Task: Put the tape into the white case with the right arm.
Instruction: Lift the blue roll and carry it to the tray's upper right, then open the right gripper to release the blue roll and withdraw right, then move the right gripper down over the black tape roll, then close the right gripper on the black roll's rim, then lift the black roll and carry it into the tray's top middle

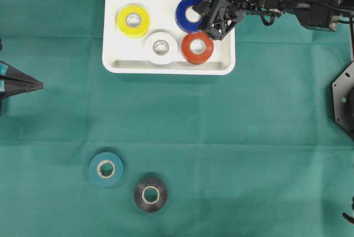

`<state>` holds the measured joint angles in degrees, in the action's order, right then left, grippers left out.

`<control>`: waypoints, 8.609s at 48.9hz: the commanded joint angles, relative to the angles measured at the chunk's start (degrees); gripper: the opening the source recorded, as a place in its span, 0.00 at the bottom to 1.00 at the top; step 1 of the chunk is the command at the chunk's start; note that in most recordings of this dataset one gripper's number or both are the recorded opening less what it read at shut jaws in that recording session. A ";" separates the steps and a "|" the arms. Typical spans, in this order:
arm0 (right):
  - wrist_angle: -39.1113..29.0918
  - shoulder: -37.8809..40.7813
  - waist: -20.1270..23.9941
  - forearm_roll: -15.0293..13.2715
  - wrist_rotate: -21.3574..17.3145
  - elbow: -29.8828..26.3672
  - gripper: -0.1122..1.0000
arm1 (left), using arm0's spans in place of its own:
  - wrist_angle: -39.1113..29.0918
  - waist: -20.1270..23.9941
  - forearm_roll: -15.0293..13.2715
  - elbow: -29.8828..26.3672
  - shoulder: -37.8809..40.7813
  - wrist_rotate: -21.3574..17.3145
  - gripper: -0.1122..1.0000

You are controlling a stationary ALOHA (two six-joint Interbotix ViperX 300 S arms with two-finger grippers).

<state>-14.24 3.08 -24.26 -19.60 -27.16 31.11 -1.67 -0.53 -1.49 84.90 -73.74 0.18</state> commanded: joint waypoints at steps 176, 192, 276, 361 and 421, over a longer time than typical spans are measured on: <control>17.14 -2.29 38.94 -4.75 0.18 10.20 0.53 | 0.26 0.18 -0.09 -0.62 0.53 0.09 0.11; 16.61 5.54 40.78 -4.75 0.18 0.35 0.54 | 0.26 0.18 -0.09 -0.53 0.44 0.00 0.11; 0.26 22.32 43.86 -4.13 -0.62 -21.01 0.53 | -0.79 0.18 -0.09 -0.53 0.53 0.09 0.11; -6.50 13.45 40.96 -4.04 -4.75 -21.45 0.10 | -0.79 0.18 -0.09 -0.53 0.44 0.09 0.11; -2.20 11.16 7.56 -4.83 -5.27 -20.92 0.10 | -0.79 0.18 -0.09 -0.53 0.44 0.09 0.11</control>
<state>-17.31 16.96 -15.29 -24.26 -32.52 11.25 -2.72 -0.53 -1.49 84.99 -73.74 0.18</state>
